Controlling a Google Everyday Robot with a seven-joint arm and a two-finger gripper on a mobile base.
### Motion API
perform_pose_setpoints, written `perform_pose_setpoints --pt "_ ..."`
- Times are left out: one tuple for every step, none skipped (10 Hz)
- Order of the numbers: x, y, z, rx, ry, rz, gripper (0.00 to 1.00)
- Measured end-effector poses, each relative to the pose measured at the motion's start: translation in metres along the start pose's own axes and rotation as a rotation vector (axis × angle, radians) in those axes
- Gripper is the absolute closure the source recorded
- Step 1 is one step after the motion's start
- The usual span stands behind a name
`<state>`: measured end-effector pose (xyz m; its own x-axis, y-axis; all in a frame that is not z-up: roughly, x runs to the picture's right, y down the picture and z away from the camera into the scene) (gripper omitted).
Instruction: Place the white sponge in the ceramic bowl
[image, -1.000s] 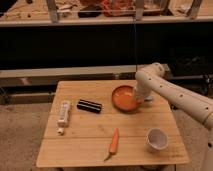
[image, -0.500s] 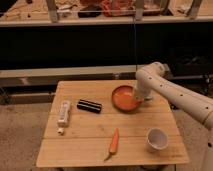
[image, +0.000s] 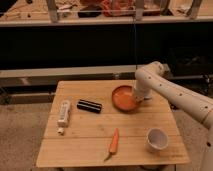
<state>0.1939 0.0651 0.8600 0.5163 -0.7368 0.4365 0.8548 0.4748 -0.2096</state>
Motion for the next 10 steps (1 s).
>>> perform_pose_setpoints --pt "0.0 -0.0007 0.0 0.0 0.0 -0.002 1.0" --pt "-0.0003 -0.0022 -0.0003 0.002 -0.001 -0.004 1.0" --pt "-0.0003 -0.0031 -0.0008 0.004 -0.001 -0.005 1.0" --pt "-0.0004 -0.0033 -0.0009 0.004 -0.002 -0.006 1.0" --pt "-0.0002 -0.0037 -0.0016 0.004 -0.001 -0.006 1.0" --pt "-0.0001 -0.0043 -0.0024 0.005 -0.002 -0.006 1.0" --pt "-0.0002 -0.0047 -0.0028 0.006 -0.002 -0.007 1.0" --pt "-0.0004 -0.0055 -0.0033 0.007 -0.003 -0.007 1.0" --pt "-0.0003 -0.0061 -0.0041 0.008 -0.003 -0.007 1.0" --pt "-0.0005 -0.0064 -0.0042 0.009 -0.004 -0.007 0.99"
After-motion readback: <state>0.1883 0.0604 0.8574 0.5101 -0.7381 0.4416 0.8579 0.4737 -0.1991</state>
